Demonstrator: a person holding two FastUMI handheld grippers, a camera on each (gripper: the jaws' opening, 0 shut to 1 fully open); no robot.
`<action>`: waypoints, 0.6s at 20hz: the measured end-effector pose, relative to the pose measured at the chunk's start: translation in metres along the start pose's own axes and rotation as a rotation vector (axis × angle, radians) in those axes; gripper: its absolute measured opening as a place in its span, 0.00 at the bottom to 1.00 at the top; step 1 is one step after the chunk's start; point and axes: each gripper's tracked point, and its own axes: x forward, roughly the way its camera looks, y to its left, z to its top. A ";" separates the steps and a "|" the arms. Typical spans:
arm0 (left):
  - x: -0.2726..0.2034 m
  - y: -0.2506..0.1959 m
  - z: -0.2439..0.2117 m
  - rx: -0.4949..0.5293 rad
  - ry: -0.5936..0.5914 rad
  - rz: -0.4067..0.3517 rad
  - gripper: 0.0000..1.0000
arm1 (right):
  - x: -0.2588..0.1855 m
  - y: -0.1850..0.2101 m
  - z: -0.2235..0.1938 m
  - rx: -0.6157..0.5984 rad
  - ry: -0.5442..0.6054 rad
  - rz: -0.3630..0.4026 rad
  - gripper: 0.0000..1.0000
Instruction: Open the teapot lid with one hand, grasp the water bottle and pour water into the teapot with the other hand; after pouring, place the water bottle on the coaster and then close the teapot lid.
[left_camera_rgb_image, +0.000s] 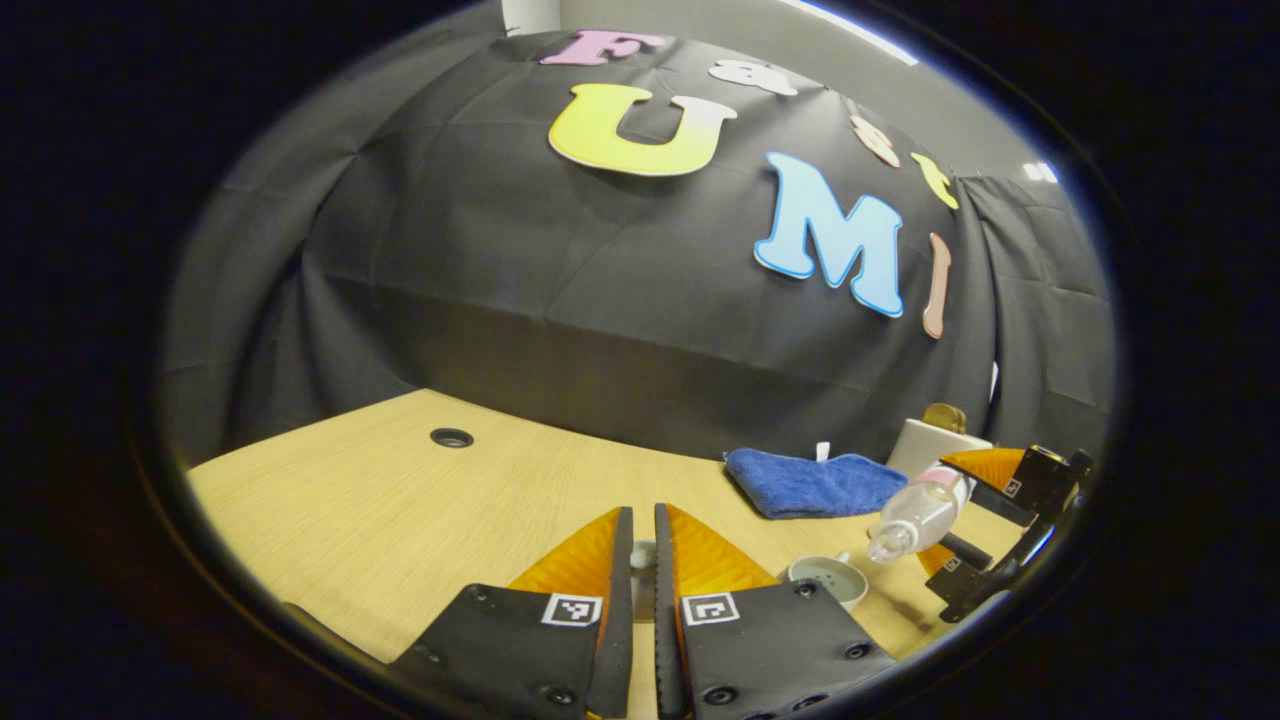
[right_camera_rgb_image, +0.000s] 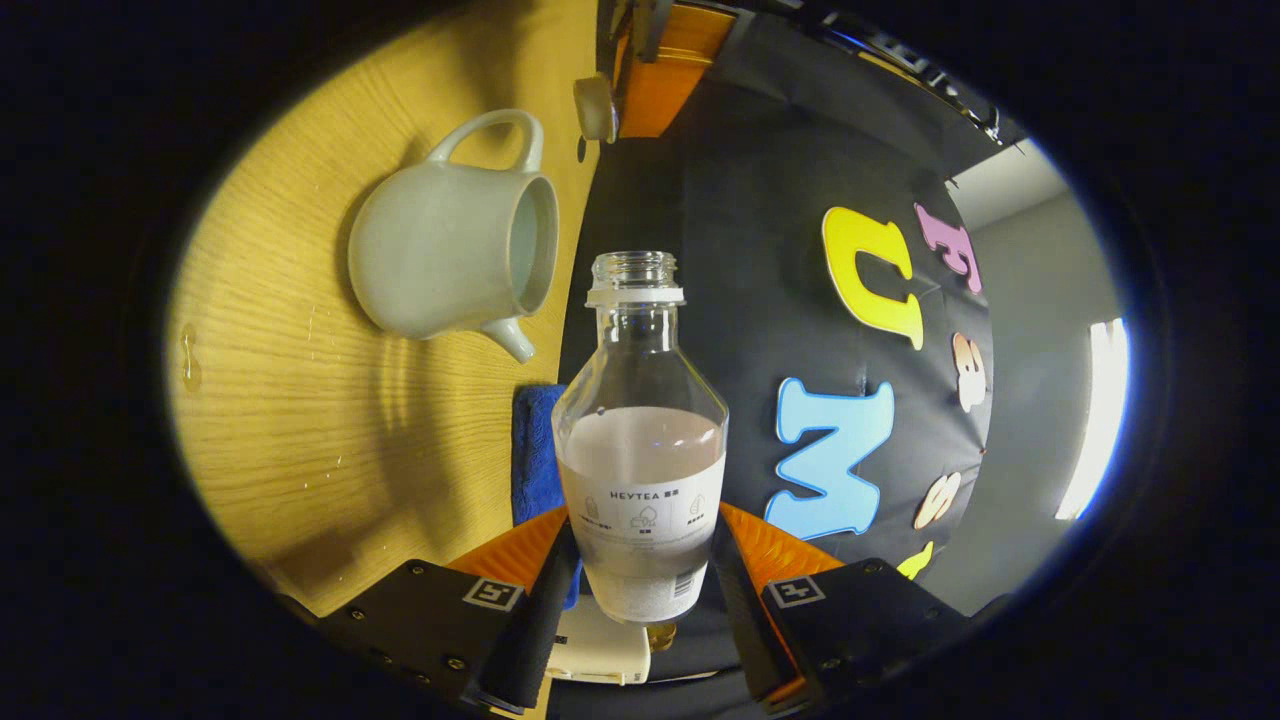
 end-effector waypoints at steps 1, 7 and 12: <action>0.001 0.001 0.001 -0.007 0.000 0.001 0.16 | 0.000 -0.001 0.002 -0.022 -0.007 -0.001 0.74; -0.001 0.002 0.003 -0.020 0.004 -0.001 0.16 | -0.002 -0.002 0.004 -0.118 -0.035 -0.009 0.73; -0.001 0.006 0.004 -0.023 0.005 -0.002 0.16 | 0.001 -0.009 0.002 -0.164 -0.026 -0.018 0.74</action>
